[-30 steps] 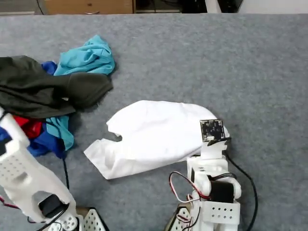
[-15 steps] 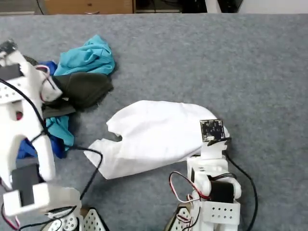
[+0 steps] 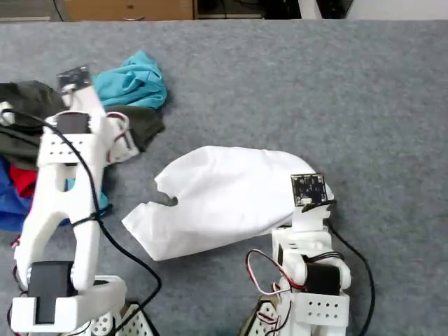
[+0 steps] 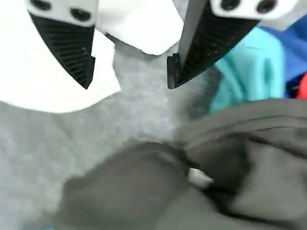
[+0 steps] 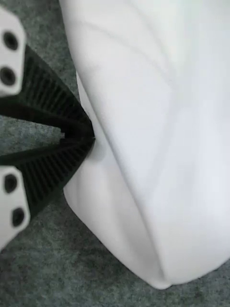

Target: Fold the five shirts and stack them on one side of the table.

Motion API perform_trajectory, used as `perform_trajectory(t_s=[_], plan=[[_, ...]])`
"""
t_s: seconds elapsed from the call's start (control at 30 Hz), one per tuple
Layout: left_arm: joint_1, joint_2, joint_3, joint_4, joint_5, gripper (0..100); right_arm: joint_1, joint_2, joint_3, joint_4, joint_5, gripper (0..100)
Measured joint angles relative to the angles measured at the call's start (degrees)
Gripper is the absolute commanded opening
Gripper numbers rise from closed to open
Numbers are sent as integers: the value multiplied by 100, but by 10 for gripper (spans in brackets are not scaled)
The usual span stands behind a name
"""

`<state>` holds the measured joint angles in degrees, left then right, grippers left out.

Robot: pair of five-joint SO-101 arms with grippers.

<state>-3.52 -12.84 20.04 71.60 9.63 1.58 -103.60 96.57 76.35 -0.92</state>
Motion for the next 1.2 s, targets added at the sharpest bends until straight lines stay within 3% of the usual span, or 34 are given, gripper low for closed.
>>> perform_trajectory(t_s=[0.17, 0.33, 0.57, 0.87, 1.07, 1.2], plan=[[712, 0, 404, 18, 273, 253, 0, 0, 0, 0, 0, 4], [976, -70, 668, 18, 422, 253, 0, 0, 0, 0, 0, 4], [738, -70, 747, 18, 273, 250, 0, 0, 0, 0, 0, 4], [809, -352, 1776, -35, 88, 254, 0, 0, 0, 0, 0, 4], [1802, -1152, 1952, -149, 202, 254, 0, 0, 0, 0, 0, 4], [2356, -1169, 2251, -818, 308, 253, 0, 0, 0, 0, 0, 4]])
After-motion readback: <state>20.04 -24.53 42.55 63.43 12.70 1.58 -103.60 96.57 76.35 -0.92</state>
